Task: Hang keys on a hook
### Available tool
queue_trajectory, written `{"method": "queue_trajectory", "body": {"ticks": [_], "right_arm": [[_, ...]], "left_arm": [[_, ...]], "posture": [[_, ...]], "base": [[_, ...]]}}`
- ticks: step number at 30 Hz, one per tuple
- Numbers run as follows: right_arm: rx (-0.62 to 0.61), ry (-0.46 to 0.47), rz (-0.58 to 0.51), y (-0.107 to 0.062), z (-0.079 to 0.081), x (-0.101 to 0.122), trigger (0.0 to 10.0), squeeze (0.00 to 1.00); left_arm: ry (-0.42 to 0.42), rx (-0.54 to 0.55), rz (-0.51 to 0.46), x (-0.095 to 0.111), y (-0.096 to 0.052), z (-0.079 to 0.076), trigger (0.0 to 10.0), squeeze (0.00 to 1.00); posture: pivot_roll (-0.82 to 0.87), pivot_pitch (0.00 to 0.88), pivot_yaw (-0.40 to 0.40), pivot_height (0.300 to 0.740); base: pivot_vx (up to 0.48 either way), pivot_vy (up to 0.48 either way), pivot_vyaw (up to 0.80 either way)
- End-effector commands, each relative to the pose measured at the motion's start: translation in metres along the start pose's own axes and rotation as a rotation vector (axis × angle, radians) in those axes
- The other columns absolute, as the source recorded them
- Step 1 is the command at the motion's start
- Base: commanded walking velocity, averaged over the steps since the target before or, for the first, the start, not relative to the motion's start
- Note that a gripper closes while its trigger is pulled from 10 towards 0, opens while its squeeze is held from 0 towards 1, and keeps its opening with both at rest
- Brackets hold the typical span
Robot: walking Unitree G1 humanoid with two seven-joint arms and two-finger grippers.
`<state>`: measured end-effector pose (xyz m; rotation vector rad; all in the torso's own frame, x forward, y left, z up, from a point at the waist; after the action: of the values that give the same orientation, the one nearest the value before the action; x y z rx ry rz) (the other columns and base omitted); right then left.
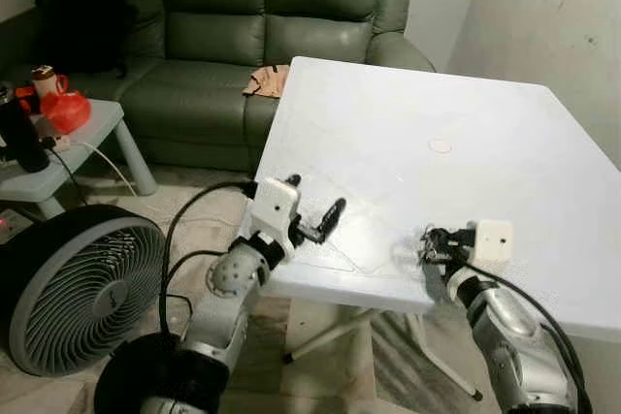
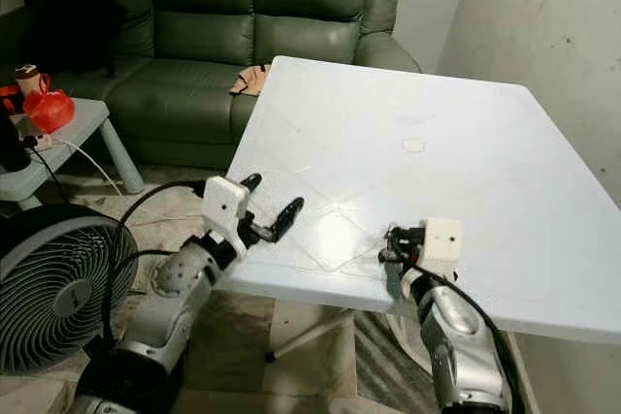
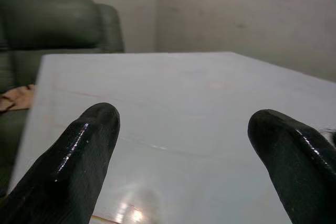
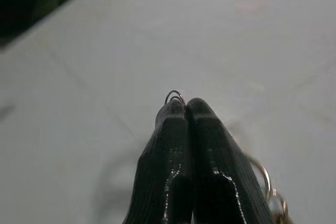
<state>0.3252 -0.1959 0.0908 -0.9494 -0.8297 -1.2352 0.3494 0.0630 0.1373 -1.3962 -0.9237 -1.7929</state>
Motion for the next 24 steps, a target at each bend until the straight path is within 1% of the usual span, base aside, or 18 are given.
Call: {"method": "queue_trajectory", "body": {"ticks": [1,2,3,4,6,8,9,10,11,13,14,16,17,19,22,23,24], "right_arm": [[-0.001,0.023,-0.072,0.002,0.002,0.02,0.0,0.0],[-0.014,0.004,-0.106,0.002,0.002,0.027,0.0,0.0],[-0.018,-0.003,-0.116,0.003,0.002,0.03,0.0,0.0],[-0.029,-0.021,-0.162,0.002,0.001,0.039,0.0,0.0],[-0.043,-0.041,-0.203,0.002,0.001,0.047,0.0,0.0],[-0.061,-0.039,-0.228,0.002,-0.001,0.054,0.0,0.0],[-0.054,-0.066,-0.27,-0.001,0.0,0.063,4.1,0.0],[0.004,-0.081,-0.314,-0.004,0.007,0.07,10.0,0.0],[0.061,-0.11,-0.361,-0.009,0.014,0.077,10.0,0.0],[0.058,-0.119,-0.332,-0.009,0.013,0.074,10.0,0.0],[0.069,-0.113,-0.321,-0.009,0.014,0.073,10.0,0.0],[0.09,-0.133,-0.386,-0.016,0.019,0.079,10.0,0.0],[0.083,-0.156,-0.388,-0.017,0.019,0.078,10.0,0.0],[0.086,-0.177,-0.401,-0.02,0.021,0.076,10.0,0.0],[0.079,-0.19,-0.394,-0.023,0.02,0.069,10.0,0.0],[0.086,-0.181,-0.39,-0.023,0.02,0.068,10.0,0.0],[0.073,-0.2,-0.372,-0.024,0.019,0.064,10.0,0.0]], "left_arm": [[-0.017,0.039,-0.017,0.008,0.006,0.011,10.0,0.0],[-0.021,0.065,-0.025,0.011,0.008,0.017,10.0,0.0],[-0.022,0.076,-0.026,0.012,0.008,0.02,10.0,0.0],[-0.015,0.117,-0.027,0.015,0.01,0.029,10.0,0.0],[-0.015,0.144,-0.027,0.016,0.011,0.036,10.0,0.0],[-0.011,0.18,-0.023,0.018,0.011,0.044,10.0,0.0],[-0.022,0.196,-0.025,0.02,0.01,0.052,10.0,0.0],[-0.019,0.21,-0.028,0.022,0.009,0.057,10.0,0.0],[-0.011,0.229,-0.031,0.024,0.008,0.063,10.0,0.0],[-0.013,0.262,-0.038,0.026,0.004,0.073,10.0,0.0],[-0.014,0.269,-0.038,0.026,0.004,0.075,10.0,0.0],[-0.008,0.303,-0.054,0.029,-0.001,0.084,10.0,0.0],[-0.012,0.311,-0.057,0.029,-0.004,0.087,10.0,0.0],[-0.005,0.315,-0.065,0.03,-0.007,0.091,10.0,0.0],[0.017,0.305,-0.045,0.025,-0.01,0.092,10.0,0.0],[0.016,0.31,-0.042,0.024,-0.01,0.093,10.0,0.0],[0.007,0.297,-0.055,0.026,-0.01,0.092,10.0,0.0]], "posture": [[0.03,0.0,-0.044,0.74],[0.03,0.0,-0.044,0.74],[0.03,0.0,-0.044,0.74],[0.03,0.0,-0.043,0.74],[0.02,0.0,-0.039,0.74],[0.01,0.0,-0.035,0.74],[0.01,0.0,-0.033,0.74],[0.01,0.0,-0.033,0.74],[0.01,0.0,-0.033,0.74],[0.0,0.0,-0.031,0.74],[0.0,0.0,-0.031,0.74],[-0.01,0.0,-0.031,0.74],[-0.01,0.0,-0.031,0.74],[-0.01,0.0,-0.031,0.74],[0.0,0.0,-0.031,0.74],[0.0,0.0,-0.031,0.74],[0.0,0.0,-0.027,0.74]], "base": [[0.0,0.0,0.0],[0.0,0.0,0.0],[0.0,0.0,0.0],[0.0,0.0,0.0],[0.0,0.0,0.0],[0.0,0.0,0.0],[0.0,0.0,0.0],[0.0,0.0,0.0],[0.0,0.0,0.0],[0.0,0.0,0.0],[0.0,0.0,0.0],[0.0,0.0,0.0],[0.0,0.0,0.0],[0.0,0.0,0.0],[0.0,0.0,0.0],[0.0,0.0,0.0],[0.0,0.0,0.0]]}}
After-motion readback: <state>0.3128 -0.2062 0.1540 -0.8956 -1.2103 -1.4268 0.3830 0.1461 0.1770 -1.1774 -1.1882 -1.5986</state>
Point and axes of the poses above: a point about 5 cm out from each wrist's last joint towards the gripper, its own y axis pointing out of the wrist towards the gripper, its own x axis along the axis of the wrist's last joint, z = x × y, the point moved 3 cm from there along y, pointing out of the wrist towards the gripper, and after that the axes turned 11 degrees about y, right-handed, at the moved point
